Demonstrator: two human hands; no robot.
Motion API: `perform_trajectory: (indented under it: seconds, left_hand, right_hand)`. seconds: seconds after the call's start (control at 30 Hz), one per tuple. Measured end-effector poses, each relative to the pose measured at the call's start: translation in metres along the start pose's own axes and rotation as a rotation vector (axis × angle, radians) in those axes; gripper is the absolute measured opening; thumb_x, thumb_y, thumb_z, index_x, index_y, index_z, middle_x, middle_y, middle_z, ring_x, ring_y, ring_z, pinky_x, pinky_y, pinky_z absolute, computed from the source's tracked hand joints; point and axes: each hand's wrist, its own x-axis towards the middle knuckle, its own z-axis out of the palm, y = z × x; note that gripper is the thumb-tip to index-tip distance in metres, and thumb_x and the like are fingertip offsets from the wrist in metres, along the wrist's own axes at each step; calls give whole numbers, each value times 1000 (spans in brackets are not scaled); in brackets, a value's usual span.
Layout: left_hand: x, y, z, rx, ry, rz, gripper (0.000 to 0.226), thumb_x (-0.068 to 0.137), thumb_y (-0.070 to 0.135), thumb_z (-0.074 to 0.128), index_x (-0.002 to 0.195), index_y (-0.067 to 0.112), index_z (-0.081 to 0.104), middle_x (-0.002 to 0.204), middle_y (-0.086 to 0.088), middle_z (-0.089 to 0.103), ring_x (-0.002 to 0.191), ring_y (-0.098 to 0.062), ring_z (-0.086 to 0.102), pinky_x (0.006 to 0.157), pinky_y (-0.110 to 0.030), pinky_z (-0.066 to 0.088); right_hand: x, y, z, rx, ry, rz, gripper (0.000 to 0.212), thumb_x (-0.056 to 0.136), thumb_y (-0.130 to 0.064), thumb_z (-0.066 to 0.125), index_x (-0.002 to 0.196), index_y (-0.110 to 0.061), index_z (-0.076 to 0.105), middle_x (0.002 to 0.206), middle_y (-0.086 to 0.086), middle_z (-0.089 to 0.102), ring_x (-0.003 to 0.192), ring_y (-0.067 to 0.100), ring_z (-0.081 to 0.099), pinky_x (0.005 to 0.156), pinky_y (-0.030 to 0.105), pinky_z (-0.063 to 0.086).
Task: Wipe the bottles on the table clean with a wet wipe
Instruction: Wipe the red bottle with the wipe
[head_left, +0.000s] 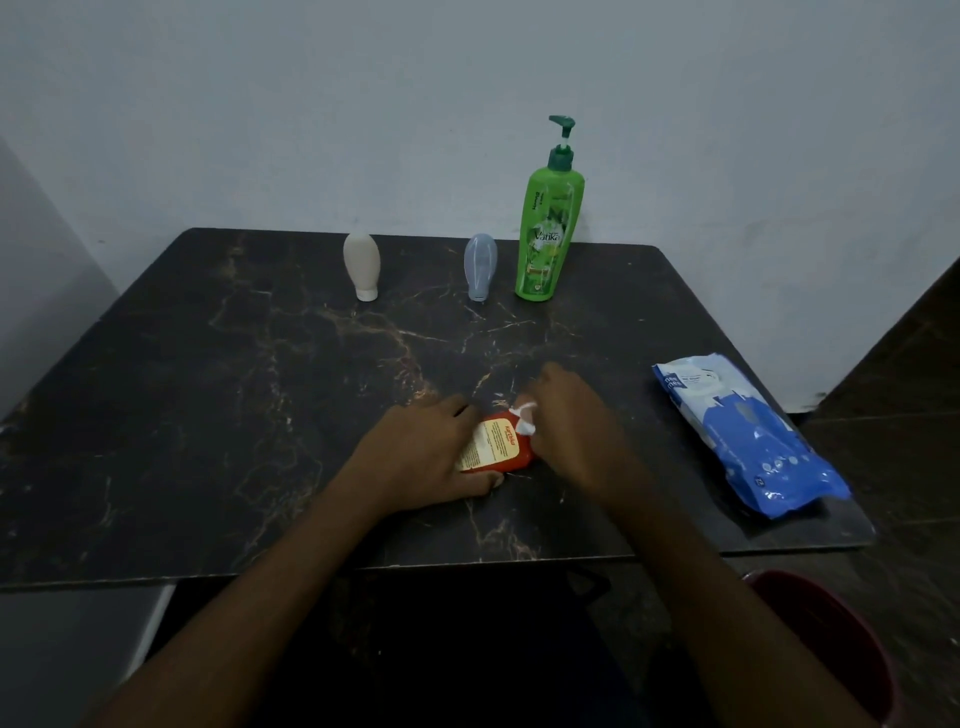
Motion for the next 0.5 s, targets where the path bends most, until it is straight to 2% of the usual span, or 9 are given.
perform_trajectory:
  seconds: [0.07,0.13,0.23,0.3,0.37,0.47,0.5]
  left_hand:
    - [1,-1,0,14,-13,13,86,81,87,40,138,24,48,125,4,57,105,-16,59,70,-30,46]
    - [3,-3,-1,6,-30,14,87,80,89,38,138,24,48,125,4,57,104,-16,59,70,-30,47]
    - [5,-6,1,-21,-43,9,90,77,91,37,136,25,50,122,5,59,102,-15,59,71,-30,48]
    - [6,-6,3,-48,-39,3,88,77,91,39,133,25,52,118,5,60,99,-15,59,71,-30,47]
    - [7,-7,4,-59,-36,0,87,77,90,42,131,23,53,115,4,61,96,-15,59,70,-30,45]
    - [7,-8,4,-63,-46,-8,86,77,89,44,131,22,53,117,3,61,96,-15,58,72,-30,47]
    - [7,-7,4,-62,-47,-8,86,78,89,45,132,22,52,119,3,61,97,-14,58,73,-29,47]
  right_hand:
    - [8,-4,-8,24,58,-28,42,91,-23,65,129,-11,54,129,11,55,118,22,54,105,37,44]
    - [13,-7,-8,-4,67,-52,37,91,-22,65,125,-11,56,125,11,58,113,21,56,101,36,47]
    - [13,0,4,-93,130,-77,48,89,-26,67,132,-14,52,138,11,47,125,25,47,107,40,42]
    - [5,7,16,-118,77,-51,58,89,-28,66,142,-19,44,149,11,36,134,27,37,112,42,34]
    - [-11,15,32,-31,51,1,58,92,-24,64,145,-21,41,147,9,38,131,24,41,110,37,34]
    - [-44,22,61,146,352,-67,45,93,-15,62,137,-24,54,135,1,50,118,11,49,98,19,36]
    - [-51,23,67,181,392,-69,44,94,-14,61,135,-25,55,133,-1,52,115,9,49,94,14,33]
